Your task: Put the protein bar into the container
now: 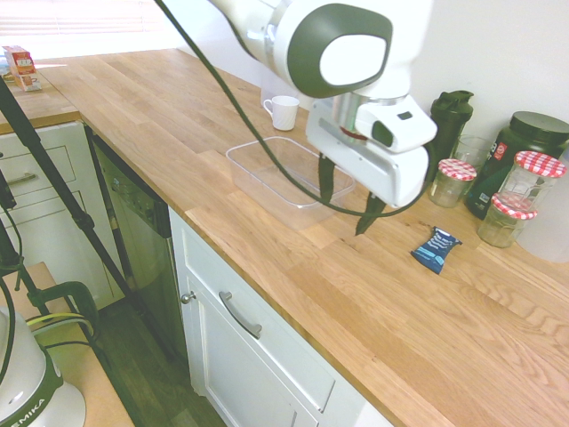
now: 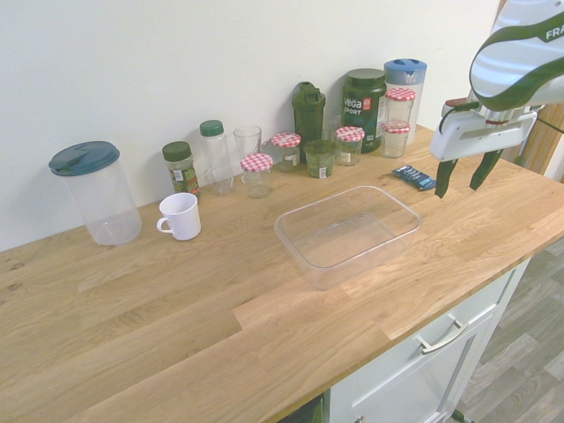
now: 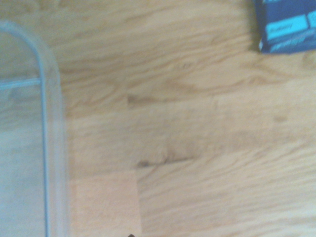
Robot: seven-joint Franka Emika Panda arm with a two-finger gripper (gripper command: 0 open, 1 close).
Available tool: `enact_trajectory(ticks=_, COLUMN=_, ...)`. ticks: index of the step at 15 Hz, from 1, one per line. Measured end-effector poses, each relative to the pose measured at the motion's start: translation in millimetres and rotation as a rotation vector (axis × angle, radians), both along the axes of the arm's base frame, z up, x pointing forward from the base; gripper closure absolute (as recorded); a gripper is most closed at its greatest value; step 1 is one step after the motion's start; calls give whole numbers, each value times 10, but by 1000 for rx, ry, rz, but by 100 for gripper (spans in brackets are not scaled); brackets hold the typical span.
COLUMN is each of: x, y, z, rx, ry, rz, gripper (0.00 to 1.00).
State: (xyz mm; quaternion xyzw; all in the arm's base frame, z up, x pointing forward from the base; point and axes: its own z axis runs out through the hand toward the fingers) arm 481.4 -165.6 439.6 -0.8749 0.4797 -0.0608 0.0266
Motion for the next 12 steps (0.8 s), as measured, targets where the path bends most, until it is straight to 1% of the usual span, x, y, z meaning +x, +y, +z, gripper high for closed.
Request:
enact_trajectory(ticks=3, x=420, y=-211, z=-121, rx=-22, ry=2, rz=8, gripper=0)
enact_trajectory(ticks=6, x=733, y=-469, z=-162, rx=-48, ry=0, rz=19, gripper=0)
enact_trajectory(ticks=9, x=940, y=-629, z=-137, rx=-65, ry=4, rz=26, gripper=0)
enact_trajectory(ticks=12, x=1039, y=-814, z=-252, rx=-75, ry=28, rz=20, gripper=0)
